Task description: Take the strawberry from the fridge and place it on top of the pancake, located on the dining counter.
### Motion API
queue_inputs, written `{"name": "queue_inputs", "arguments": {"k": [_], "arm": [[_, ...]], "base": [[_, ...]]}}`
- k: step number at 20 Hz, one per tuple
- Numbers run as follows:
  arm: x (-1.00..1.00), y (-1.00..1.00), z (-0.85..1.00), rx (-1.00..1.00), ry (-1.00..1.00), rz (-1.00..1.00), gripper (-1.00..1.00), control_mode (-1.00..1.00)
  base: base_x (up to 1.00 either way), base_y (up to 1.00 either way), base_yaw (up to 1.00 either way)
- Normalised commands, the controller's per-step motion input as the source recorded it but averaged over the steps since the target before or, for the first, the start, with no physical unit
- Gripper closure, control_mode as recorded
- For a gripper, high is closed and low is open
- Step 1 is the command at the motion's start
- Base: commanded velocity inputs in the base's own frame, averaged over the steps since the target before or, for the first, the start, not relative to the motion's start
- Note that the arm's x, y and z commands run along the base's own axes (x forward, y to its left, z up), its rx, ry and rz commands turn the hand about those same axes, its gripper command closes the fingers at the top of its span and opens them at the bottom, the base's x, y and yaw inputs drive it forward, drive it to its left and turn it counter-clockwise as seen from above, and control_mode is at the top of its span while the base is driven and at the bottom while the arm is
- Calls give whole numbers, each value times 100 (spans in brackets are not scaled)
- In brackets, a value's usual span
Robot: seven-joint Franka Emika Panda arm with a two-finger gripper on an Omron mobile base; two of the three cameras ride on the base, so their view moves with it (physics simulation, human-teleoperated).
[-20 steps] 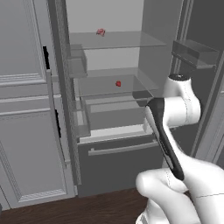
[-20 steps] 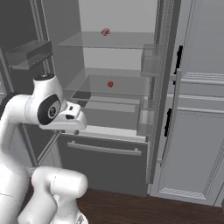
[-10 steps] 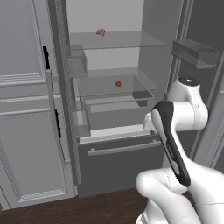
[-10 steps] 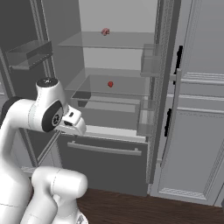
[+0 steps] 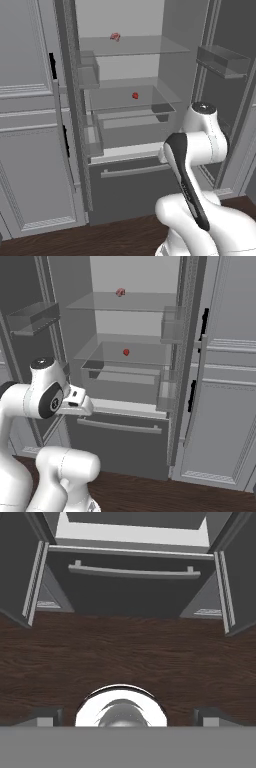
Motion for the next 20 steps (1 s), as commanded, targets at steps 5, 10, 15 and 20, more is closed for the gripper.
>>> {"name": "queue_inputs", "arguments": {"k": [5, 10, 15, 20], "arm": [[0, 0, -3, 0, -1, 0, -100, -100], [0, 0, 0, 0, 0, 0, -100, -100], [2, 0, 0, 0, 0, 0, -100, 100], [0, 0, 0, 0, 0, 0, -100, 100]], "base": [[0, 0, 0], [0, 0, 0], [4, 0, 0], [54, 0, 0]]}}
